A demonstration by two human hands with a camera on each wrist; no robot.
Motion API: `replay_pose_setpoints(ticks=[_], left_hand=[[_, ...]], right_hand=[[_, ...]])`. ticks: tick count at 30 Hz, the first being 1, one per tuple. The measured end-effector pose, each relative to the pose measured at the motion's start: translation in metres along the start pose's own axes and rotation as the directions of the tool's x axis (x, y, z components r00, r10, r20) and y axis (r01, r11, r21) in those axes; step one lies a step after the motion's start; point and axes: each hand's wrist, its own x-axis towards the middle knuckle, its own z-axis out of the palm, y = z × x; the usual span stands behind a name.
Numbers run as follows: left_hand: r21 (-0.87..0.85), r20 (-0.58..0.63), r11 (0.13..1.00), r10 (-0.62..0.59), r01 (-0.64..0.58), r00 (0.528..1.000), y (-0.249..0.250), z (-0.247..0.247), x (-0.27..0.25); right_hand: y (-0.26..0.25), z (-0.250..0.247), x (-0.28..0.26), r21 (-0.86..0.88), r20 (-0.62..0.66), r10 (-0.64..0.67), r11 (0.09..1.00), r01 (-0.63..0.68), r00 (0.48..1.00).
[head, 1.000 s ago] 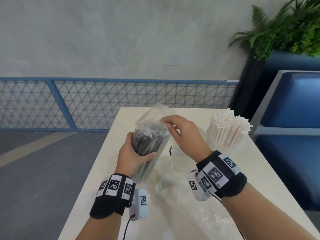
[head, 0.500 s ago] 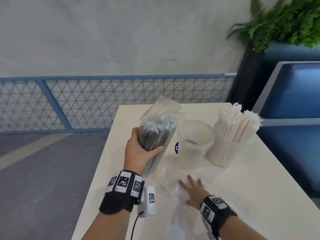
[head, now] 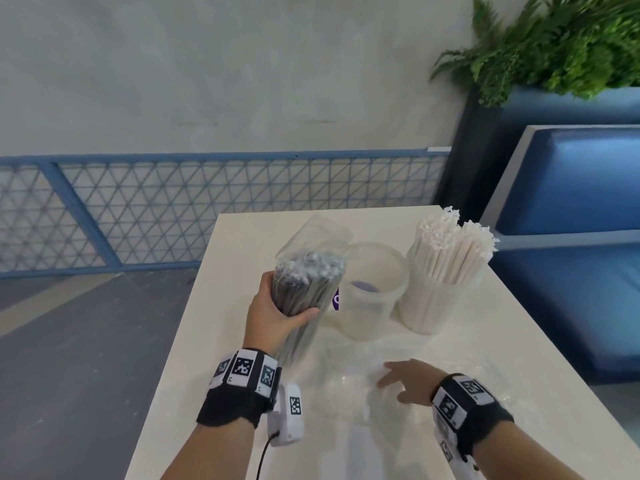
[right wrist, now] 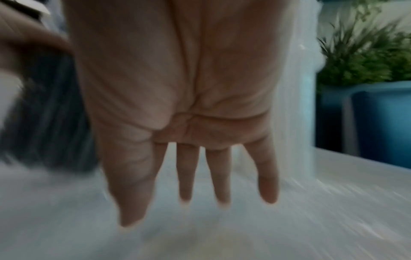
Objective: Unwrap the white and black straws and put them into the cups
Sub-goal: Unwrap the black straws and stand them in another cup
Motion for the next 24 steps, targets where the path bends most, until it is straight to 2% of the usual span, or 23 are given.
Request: replay_pose_setpoints(ticks=[2,3,4,6,8,9,10,11,15,17,19,20,23,24], left_hand=[[-0.015,0.015,1.000,-0.008,0.008,1.000,0.000,-0.001,0.001],[-0.021,0.021,1.000,-0.008,0.008,1.000,0.001,-0.002,0.003],[-0.022,0.022,1.000,-0.008,0.008,1.000,0.000,-0.002,0.004],[-0.011,0.022,1.000,-0.008,0.008,1.000,-0.003,-0.002,0.005],[0.007,0.033,1.000,-0.009,0.009,0.999,-0.002,0.000,0.006],[0.014,0.049,1.000,-0.012,0.011,0.999,0.000,0.000,0.006],[0.021,0.066,1.000,-0.014,0.013,0.998,0.000,0.000,0.006],[0.027,0.080,1.000,-0.013,0.011,0.997,0.001,0.000,0.005],[0.049,0.083,0.999,-0.025,0.021,0.996,0.002,0.000,0.005],[0.044,0.091,0.998,-0.043,0.039,0.995,0.003,0.001,0.006],[0.034,0.093,0.998,-0.058,0.055,0.994,0.004,0.002,0.007],[0.026,0.083,0.998,-0.062,0.060,0.995,0.004,0.002,0.007],[0.003,0.041,0.997,-0.071,0.071,0.997,0.002,0.003,0.009],[-0.002,0.038,0.997,-0.071,0.072,0.997,0.001,0.003,0.008]], right_hand=[[-0.025,-0.027,-0.012,0.178,-0.183,-0.162,0.965,0.195,0.970],[-0.041,-0.045,-0.020,0.286,-0.294,-0.234,0.904,0.318,0.927],[-0.058,-0.063,-0.030,0.359,-0.412,-0.285,0.822,0.442,0.866],[-0.086,-0.095,-0.043,0.317,-0.663,-0.300,0.717,0.621,0.685],[-0.104,-0.121,-0.042,0.144,-0.825,-0.267,0.754,0.642,0.498],[-0.109,-0.132,-0.037,0.081,-0.855,-0.258,0.791,0.607,0.451],[-0.111,-0.139,-0.030,0.037,-0.858,-0.261,0.828,0.559,0.443],[-0.112,-0.145,-0.023,0.007,-0.839,-0.271,0.862,0.508,0.471],[-0.115,-0.163,-0.018,-0.042,-0.684,-0.274,0.940,0.338,0.676],[-0.120,-0.167,-0.019,-0.195,-0.542,-0.324,0.946,0.259,0.775],[-0.126,-0.163,-0.016,-0.333,-0.442,-0.338,0.922,0.198,0.831],[-0.128,-0.159,-0.013,-0.343,-0.448,-0.335,0.921,0.186,0.829],[-0.129,-0.152,-0.003,-0.222,-0.593,-0.337,0.942,0.253,0.731],[-0.128,-0.152,0.000,-0.180,-0.611,-0.333,0.942,0.283,0.718]])
